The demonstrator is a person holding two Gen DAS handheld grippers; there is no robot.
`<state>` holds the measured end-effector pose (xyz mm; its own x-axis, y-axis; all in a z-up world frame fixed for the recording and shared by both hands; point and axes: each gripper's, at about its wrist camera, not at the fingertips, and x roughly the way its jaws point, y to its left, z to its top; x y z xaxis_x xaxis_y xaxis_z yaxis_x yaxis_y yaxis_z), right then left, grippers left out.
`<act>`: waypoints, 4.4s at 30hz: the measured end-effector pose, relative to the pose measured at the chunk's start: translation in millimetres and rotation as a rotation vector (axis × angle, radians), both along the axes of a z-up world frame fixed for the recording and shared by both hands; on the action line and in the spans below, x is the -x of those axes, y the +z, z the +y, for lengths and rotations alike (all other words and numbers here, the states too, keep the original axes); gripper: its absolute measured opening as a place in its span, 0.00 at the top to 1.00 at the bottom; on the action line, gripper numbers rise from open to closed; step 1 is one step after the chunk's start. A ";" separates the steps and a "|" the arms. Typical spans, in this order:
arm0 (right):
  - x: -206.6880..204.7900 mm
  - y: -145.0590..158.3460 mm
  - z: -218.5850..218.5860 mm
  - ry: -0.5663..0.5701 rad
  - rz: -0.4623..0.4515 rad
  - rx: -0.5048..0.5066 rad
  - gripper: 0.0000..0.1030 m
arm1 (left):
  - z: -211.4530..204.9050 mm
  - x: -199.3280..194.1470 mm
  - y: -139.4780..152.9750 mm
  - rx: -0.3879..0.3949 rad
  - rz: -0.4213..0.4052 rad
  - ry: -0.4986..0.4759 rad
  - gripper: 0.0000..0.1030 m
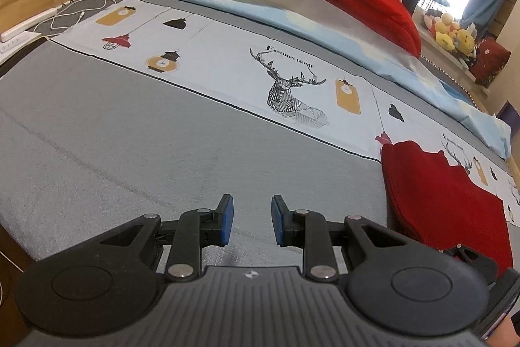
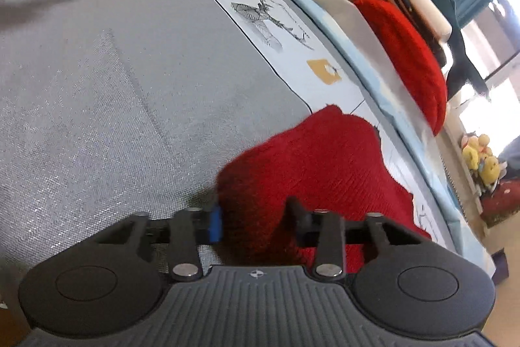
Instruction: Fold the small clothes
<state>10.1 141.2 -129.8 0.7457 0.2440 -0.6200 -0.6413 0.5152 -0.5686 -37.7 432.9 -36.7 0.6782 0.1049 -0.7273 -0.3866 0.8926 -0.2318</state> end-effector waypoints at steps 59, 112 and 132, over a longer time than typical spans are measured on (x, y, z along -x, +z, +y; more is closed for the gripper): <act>-124.8 79.0 -424.3 -0.863 0.571 -0.913 0.49 | -227.6 -138.0 -14.7 -0.112 0.080 -0.309 0.73; -81.3 88.8 -410.9 -0.839 0.611 -0.747 0.86 | -273.3 -139.4 -26.1 -0.158 0.105 -0.451 0.71; -50.1 102.5 -397.7 -0.552 0.646 -0.677 0.74 | -376.1 -138.8 -62.0 -0.199 0.185 -0.944 0.54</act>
<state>60.2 -256.5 -27.3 0.4386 0.4143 -0.7975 -0.3010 0.9039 0.3040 101.1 56.8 -98.7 0.4239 -0.2892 -0.8583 0.4906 0.8699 -0.0508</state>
